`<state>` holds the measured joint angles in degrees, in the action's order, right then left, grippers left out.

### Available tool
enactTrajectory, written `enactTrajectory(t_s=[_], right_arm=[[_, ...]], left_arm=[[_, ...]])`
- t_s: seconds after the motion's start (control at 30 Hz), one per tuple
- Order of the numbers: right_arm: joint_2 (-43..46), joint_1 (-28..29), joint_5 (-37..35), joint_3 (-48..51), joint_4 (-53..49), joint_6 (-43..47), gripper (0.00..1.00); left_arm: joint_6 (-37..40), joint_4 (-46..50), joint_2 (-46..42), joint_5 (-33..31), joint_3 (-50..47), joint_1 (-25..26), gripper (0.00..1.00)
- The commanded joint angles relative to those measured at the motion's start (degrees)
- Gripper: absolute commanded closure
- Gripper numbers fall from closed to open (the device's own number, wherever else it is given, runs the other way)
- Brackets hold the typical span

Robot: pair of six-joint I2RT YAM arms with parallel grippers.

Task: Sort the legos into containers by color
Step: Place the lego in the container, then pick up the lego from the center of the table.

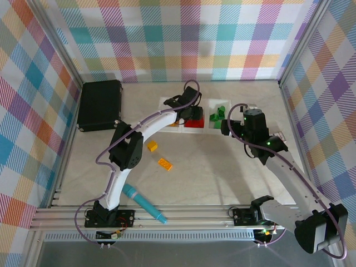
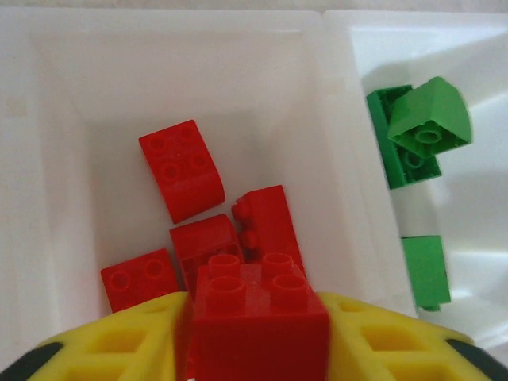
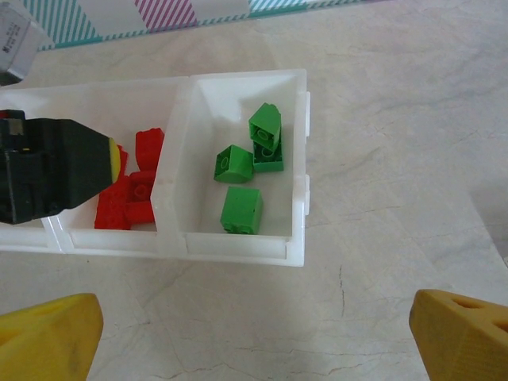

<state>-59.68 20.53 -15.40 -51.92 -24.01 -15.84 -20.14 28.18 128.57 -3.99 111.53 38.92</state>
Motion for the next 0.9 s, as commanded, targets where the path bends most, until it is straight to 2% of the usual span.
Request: enactTrajectory(t_s=[0.0, 0.13, 0.23, 0.33, 0.47, 0.6, 0.73, 0.87], right_arm=[[-0.61, -0.14, 0.77, -0.29, 0.94, 0.53, 0.01], [-0.68, -0.14, 0.74, -0.16, 0.98, 0.32, 0.01], [-0.61, -0.15, 1.68, -0.38, 1.00, 0.61, 0.01], [-1.14, -0.19, 2.36, -1.11, 0.34, 0.50, 0.01], [-3.53, -0.14, 7.50, -2.16, 0.71, 1.18, 0.01], [-9.24, -0.14, 14.99, -6.54, -3.24, 2.29, 0.01], [-10.59, -0.06, 26.41, -5.99, 0.30, 3.23, 0.01], [-15.32, 1.85, 28.95, -9.61, -1.57, 4.23, 0.01]], left_arm=[[0.68, -2.37, 0.75, -2.34, 1.96, 0.21, 0.47], [1.03, -5.28, -0.57, -2.67, 2.16, 0.37, 0.30], [2.10, -6.33, -2.23, -2.21, 2.45, 0.39, 0.12], [3.06, -6.30, -4.49, -2.55, 2.43, 0.45, 0.01], [3.89, -7.22, -10.37, -4.23, -2.85, 0.44, 0.00], [3.16, -10.89, -20.88, -8.03, -16.13, 0.46, 0.00], [0.45, -11.75, -32.87, -13.06, -31.34, 0.46, 0.00], [-3.56, -8.65, -42.93, -19.17, -43.09, 0.46, 0.00]])
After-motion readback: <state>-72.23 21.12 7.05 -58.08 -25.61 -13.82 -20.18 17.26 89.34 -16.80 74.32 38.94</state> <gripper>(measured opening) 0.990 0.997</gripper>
